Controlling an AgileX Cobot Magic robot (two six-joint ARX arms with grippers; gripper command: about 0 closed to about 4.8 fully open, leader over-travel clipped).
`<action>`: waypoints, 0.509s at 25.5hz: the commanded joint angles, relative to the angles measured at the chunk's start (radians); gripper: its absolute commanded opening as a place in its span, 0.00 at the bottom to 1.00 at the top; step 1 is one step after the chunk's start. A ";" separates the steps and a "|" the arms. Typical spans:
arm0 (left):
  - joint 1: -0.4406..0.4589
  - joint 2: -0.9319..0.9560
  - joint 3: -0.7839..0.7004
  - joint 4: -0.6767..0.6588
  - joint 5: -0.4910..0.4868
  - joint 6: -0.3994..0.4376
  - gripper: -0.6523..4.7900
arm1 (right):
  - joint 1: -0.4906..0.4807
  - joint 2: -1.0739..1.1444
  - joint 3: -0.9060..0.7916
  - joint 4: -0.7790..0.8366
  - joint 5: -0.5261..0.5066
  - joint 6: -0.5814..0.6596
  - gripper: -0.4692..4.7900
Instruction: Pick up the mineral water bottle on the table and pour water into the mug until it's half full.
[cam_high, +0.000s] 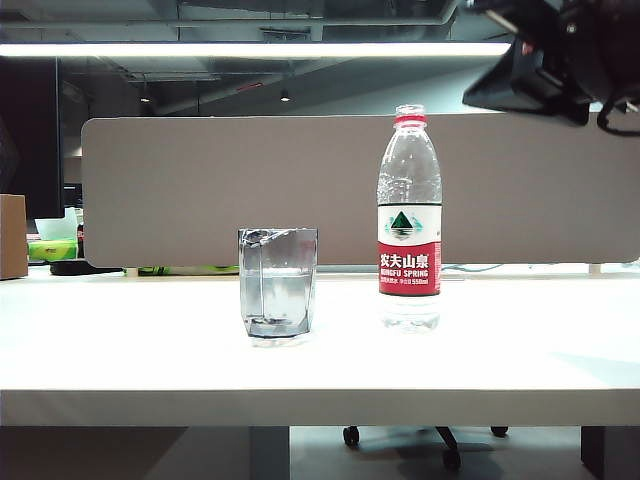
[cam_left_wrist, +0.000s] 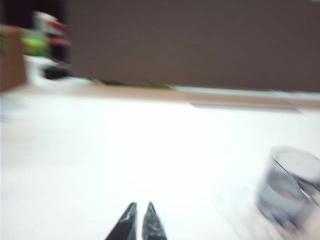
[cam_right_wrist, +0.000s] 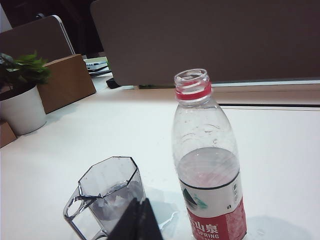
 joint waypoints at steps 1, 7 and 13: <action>-0.002 -0.001 -0.040 0.014 0.057 -0.003 0.16 | 0.010 -0.006 0.002 -0.017 -0.049 -0.003 0.09; 0.000 0.000 -0.091 0.014 0.057 0.000 0.16 | 0.010 -0.006 0.002 -0.093 -0.042 -0.003 0.09; -0.001 -0.001 -0.126 -0.006 0.057 -0.002 0.16 | 0.010 -0.006 0.002 -0.117 -0.043 -0.004 0.09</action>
